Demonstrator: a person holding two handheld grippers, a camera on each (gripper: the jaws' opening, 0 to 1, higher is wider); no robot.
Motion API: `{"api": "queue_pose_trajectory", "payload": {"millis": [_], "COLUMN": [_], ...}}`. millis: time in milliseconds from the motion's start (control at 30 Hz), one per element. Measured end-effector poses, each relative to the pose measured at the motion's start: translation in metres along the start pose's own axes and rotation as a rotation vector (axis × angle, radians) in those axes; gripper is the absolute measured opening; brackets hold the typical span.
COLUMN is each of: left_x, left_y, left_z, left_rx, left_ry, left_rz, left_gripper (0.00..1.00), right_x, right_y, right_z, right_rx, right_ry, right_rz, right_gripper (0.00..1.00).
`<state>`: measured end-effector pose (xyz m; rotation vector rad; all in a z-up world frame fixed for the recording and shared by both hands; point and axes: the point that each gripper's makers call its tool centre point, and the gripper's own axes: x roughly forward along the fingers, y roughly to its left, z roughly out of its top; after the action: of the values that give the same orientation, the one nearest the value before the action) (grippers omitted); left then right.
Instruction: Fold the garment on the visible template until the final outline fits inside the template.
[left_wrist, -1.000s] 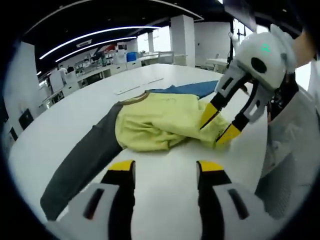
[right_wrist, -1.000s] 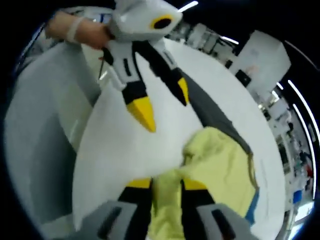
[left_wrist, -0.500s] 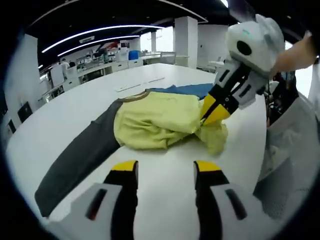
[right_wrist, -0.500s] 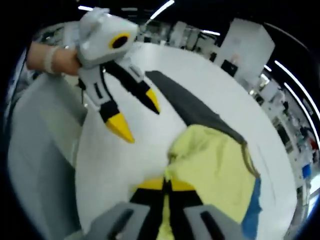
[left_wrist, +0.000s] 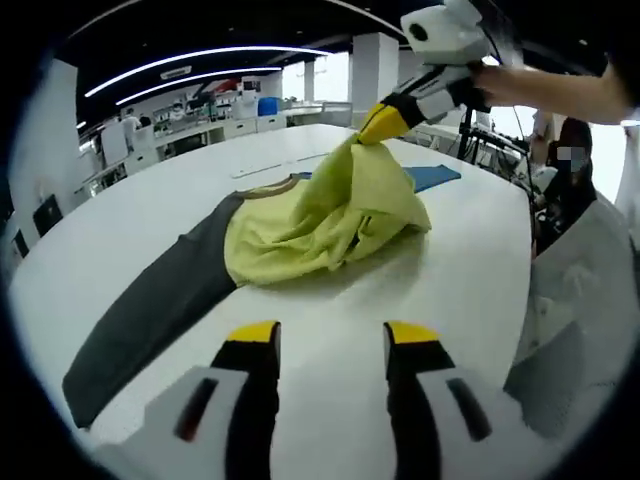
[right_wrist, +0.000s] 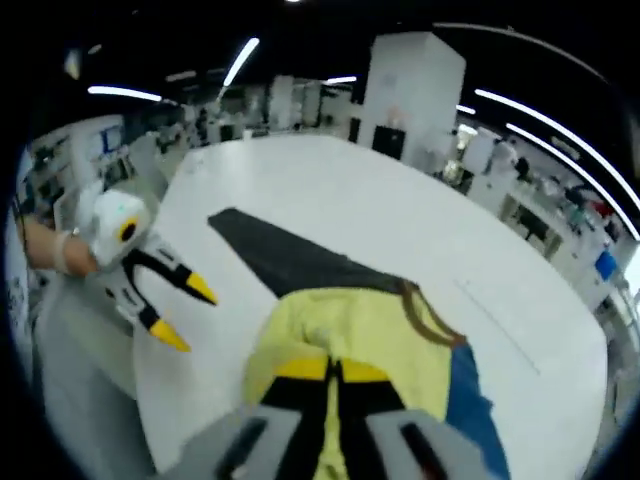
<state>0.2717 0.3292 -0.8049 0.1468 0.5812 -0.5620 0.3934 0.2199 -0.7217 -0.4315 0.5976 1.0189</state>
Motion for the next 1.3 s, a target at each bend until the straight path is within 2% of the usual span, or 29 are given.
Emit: {"api": "queue_pose_trajectory", "payload": {"millis": [167, 300, 667, 767, 1033, 1200, 1300], "left_x": [0.001, 0.001, 0.002, 0.002, 0.004, 0.004, 0.004], "left_y": [0.001, 0.001, -0.002, -0.002, -0.002, -0.006, -0.006], "left_z": [-0.002, -0.003, -0.005, -0.006, -0.009, -0.009, -0.010], "left_rx": [-0.008, -0.015, -0.030, -0.033, -0.036, -0.032, -0.034], "left_ry": [0.005, 0.008, 0.022, 0.026, 0.034, 0.041, 0.042], "left_rz": [-0.001, -0.001, -0.012, -0.015, -0.024, -0.035, -0.038], "left_gripper": [0.37, 0.37, 0.35, 0.35, 0.33, 0.33, 0.33], "right_x": [0.005, 0.012, 0.041, 0.049, 0.064, 0.071, 0.071], "right_y": [-0.028, -0.047, -0.076, -0.083, -0.090, -0.094, -0.092], "right_z": [0.005, 0.002, -0.015, -0.022, -0.041, -0.051, -0.057], "right_rx": [0.071, 0.111, 0.183, 0.207, 0.201, 0.200, 0.233], "right_ry": [-0.011, -0.007, 0.037, 0.054, 0.097, 0.133, 0.148], "right_rz": [-0.030, -0.054, -0.099, -0.112, -0.154, -0.156, -0.150], "right_gripper": [0.00, 0.00, 0.00, 0.00, 0.00, 0.00, 0.00]}}
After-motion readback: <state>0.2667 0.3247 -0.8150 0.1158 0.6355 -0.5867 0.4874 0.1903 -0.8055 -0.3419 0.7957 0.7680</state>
